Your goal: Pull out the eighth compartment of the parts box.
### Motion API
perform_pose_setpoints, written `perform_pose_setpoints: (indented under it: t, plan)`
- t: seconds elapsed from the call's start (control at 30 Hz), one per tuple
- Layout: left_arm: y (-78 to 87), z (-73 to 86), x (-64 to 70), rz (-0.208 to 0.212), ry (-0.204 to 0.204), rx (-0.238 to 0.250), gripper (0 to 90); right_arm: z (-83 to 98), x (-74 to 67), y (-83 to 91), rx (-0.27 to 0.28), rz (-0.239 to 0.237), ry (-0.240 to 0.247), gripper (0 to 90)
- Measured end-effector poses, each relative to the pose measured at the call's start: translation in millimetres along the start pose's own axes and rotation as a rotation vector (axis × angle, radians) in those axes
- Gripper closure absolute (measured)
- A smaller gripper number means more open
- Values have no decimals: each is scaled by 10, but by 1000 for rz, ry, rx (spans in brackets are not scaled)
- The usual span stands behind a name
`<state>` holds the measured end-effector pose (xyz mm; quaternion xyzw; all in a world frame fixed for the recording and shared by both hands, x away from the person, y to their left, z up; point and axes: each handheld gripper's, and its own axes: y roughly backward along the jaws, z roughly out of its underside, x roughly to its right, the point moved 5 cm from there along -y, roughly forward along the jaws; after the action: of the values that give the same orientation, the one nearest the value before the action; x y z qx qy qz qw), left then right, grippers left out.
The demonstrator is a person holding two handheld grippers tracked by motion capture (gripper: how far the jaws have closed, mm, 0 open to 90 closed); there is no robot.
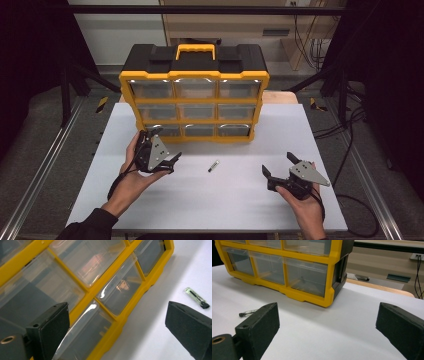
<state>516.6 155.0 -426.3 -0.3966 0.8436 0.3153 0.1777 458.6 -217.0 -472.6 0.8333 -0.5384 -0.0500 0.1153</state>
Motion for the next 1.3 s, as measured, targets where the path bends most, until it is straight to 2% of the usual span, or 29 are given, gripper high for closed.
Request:
perform_pose_setpoints:
  t: [0.03,0.17,0.3,0.47,0.5,0.73,0.87,1.03,1.3]
  plan:
    - [-23,-28,4,-2,-22,-5,60,-1,-1,-1,-1,-1,0,52]
    - [-53,-64,5,-7,-36,-10,68,-1,-2,-1,-1,-2,1,52]
    - [-102,-121,23,-11,-81,-25,85,-2,-2,-1,-1,-3,2,52]
    - [-143,-151,26,-27,-117,-43,108,-3,-3,-2,-1,-4,3,53]
    - [-165,-167,32,-30,-139,-50,109,-3,-2,-3,-1,-4,2,53]
    - [-204,-208,40,-45,-165,-58,140,-6,-3,-1,0,-4,1,53]
    - [-224,-242,38,-59,-195,-58,155,-7,-4,-3,1,-5,3,53]
    - [-245,-266,7,-96,-221,-83,193,-10,0,1,1,-2,-2,55]
    - [-264,-292,-16,-120,-252,-94,237,-10,4,-1,1,-1,-3,56]
